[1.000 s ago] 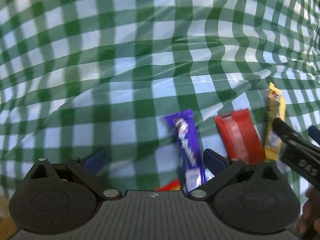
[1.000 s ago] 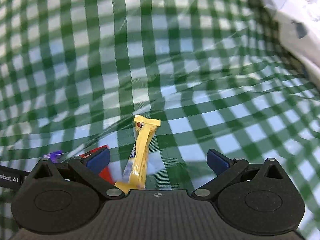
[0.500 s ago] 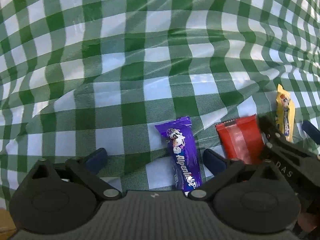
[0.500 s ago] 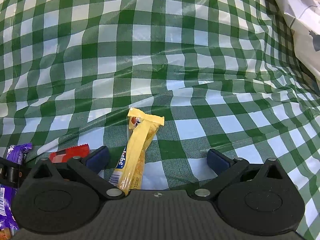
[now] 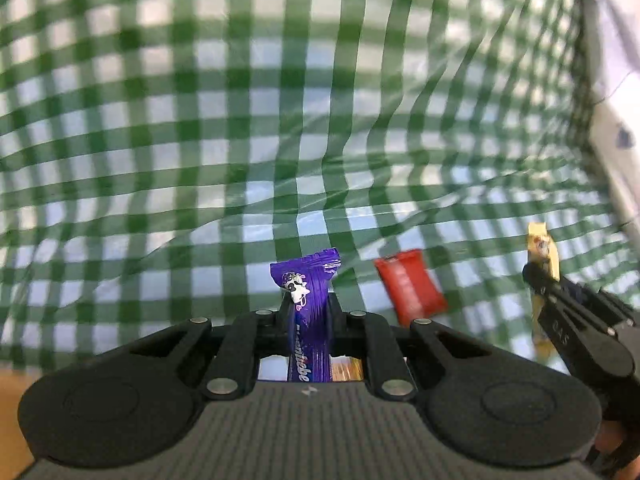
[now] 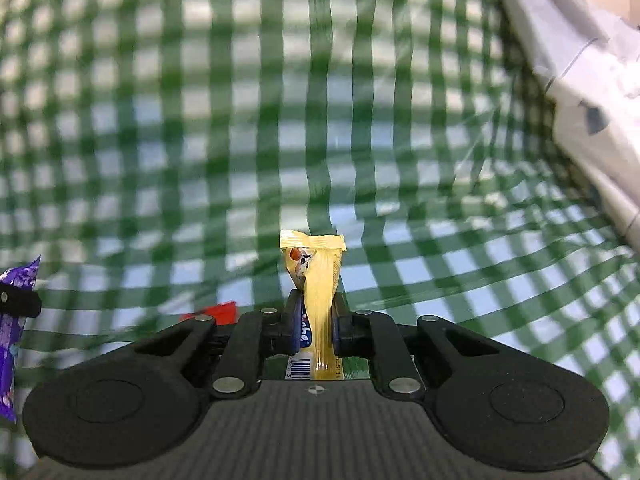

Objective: Organize snacks
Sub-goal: 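Grasp the purple Alpenliebe bar with the left tool while the right tool grasps the yellow bar, then carry the purple bar and yellow bar in both tools over the box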

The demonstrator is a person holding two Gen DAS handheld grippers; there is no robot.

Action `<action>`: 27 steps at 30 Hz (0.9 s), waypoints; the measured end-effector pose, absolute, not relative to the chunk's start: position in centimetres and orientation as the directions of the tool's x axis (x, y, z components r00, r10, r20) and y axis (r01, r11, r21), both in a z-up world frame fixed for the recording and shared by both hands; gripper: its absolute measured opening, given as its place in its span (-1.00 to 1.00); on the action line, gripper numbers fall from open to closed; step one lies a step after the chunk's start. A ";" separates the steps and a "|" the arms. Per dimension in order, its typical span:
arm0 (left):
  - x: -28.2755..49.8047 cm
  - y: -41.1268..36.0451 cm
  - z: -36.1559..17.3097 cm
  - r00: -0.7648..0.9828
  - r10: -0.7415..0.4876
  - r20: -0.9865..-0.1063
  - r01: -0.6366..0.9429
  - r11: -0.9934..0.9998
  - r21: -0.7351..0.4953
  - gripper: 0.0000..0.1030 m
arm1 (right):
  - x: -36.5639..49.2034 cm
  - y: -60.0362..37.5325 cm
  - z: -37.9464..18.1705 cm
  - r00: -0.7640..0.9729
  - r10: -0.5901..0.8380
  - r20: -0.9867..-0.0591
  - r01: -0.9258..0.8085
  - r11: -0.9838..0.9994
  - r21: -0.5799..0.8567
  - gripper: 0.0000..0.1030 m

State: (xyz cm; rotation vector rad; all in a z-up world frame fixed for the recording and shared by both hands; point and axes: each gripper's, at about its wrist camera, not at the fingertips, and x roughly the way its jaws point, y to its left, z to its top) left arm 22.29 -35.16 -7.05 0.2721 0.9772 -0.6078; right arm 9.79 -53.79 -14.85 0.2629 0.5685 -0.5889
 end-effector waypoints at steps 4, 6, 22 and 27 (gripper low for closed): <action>15.9 -28.6 -3.4 0.423 -0.384 -0.821 0.603 0.796 -0.062 -0.71 | 3.1 -48.8 -11.3 0.734 -0.394 -0.553 0.548 0.825 0.138 -0.72; 12.9 -24.8 -2.4 0.416 -0.378 -0.827 0.603 0.795 -0.060 -0.71 | -0.4 -45.5 -10.2 0.758 -0.335 -0.560 0.505 0.845 0.178 -0.72; -3.7 0.2 2.2 0.523 -0.228 -0.821 0.406 0.914 0.005 -0.71 | -14.2 -19.7 -4.1 0.814 0.034 -0.580 0.143 0.956 0.258 -0.71; -7.1 4.3 3.7 0.574 -0.252 -0.779 0.393 0.920 -0.008 -0.71 | -16.3 -15.9 -2.7 0.817 0.052 -0.574 0.102 0.967 0.233 -0.71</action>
